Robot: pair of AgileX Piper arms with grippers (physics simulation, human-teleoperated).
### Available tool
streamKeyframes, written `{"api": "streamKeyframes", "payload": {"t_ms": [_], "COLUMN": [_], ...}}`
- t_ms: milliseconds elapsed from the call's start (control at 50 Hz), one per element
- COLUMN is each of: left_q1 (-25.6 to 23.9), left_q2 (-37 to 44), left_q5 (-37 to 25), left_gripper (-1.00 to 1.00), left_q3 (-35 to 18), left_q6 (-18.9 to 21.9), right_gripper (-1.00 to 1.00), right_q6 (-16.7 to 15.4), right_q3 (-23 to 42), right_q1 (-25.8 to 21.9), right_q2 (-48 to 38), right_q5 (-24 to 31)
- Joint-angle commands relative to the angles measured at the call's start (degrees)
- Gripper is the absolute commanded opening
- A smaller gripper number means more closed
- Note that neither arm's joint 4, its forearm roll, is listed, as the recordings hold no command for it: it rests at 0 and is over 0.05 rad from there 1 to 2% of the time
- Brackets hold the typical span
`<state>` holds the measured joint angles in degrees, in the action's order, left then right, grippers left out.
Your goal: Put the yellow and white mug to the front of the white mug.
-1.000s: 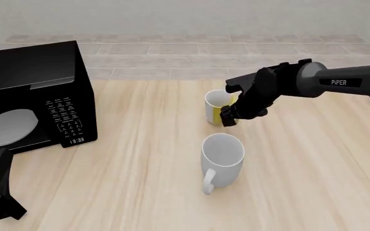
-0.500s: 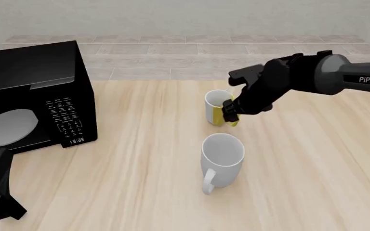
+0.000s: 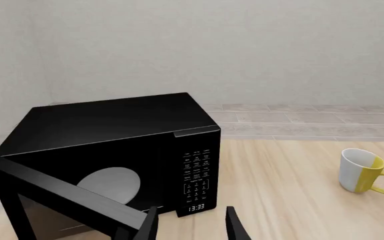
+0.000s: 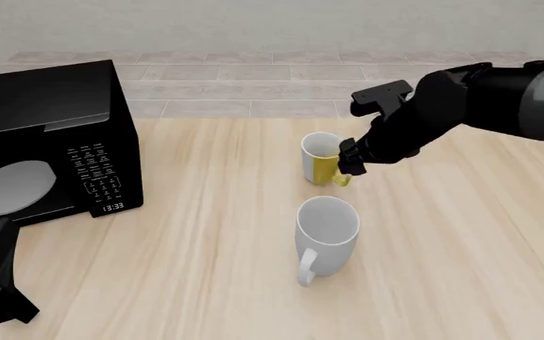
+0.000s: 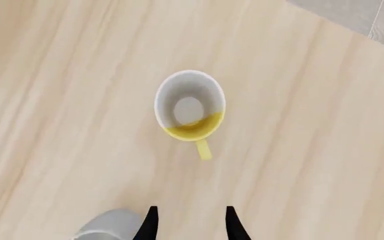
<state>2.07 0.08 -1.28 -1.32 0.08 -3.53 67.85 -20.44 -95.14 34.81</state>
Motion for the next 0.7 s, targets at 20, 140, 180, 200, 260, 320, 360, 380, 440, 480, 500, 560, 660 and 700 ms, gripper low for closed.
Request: {"api": "streamKeyframes", "payload": {"t_ms": [20,140,180,200,260,320,360,380,440,480,500,560,660,700], "left_q1": [-0.01,-0.01,-0.02,-0.01,-0.02,-0.02,-0.02,-0.01,-0.03,-0.01,-0.02,-0.02,-0.01,-0.01], "left_q2": [0.02,0.02,0.02,0.02,0.02,0.02,0.02,0.02,0.02,0.02,0.02,0.03,0.02,0.02], "left_q5": [0.27,0.28,0.28,0.27,0.28,0.27,0.27,0.28,0.27,0.27,0.30,0.27,0.27,0.28], "left_gripper": [1.00,1.00,1.00,1.00,1.00,1.00,1.00,1.00,1.00,1.00,1.00,1.00,1.00,1.00], "left_q3": [0.24,0.24,0.24,0.24,0.24,0.24,0.24,0.24,0.24,0.24,0.24,0.24,0.24,0.24], "left_q6": [0.02,0.03,0.03,0.02,0.02,0.02,0.03,0.02,0.03,0.02,0.03,0.03,0.02,0.03], "right_gripper": [1.00,1.00,1.00,1.00,1.00,1.00,1.00,1.00,1.00,1.00,1.00,1.00,1.00,1.00], "right_q6": [-0.10,-0.32,-0.35,-0.35,-0.58,-0.63,-0.71,-0.87,-0.96,-1.05,-1.10,-1.06,-0.70,-0.61], "right_q3": [-2.66,-4.19,-4.70,-4.92,-5.60,-6.41,-6.90,-7.12,-7.69,-8.06,-8.26,-8.91,-11.37,-12.26], "right_q1": [-0.51,-0.53,-0.54,-0.53,-0.40,-0.48,-0.43,-0.36,-0.43,-0.43,-0.46,-0.57,-0.88,-0.95], "right_q2": [5.19,8.11,8.97,9.39,10.63,12.05,12.82,13.31,14.99,16.10,16.69,18.27,21.40,22.57], "right_q5": [1.44,2.16,2.35,2.47,2.79,3.17,3.47,3.64,4.38,4.87,5.13,5.58,5.79,5.98]}}
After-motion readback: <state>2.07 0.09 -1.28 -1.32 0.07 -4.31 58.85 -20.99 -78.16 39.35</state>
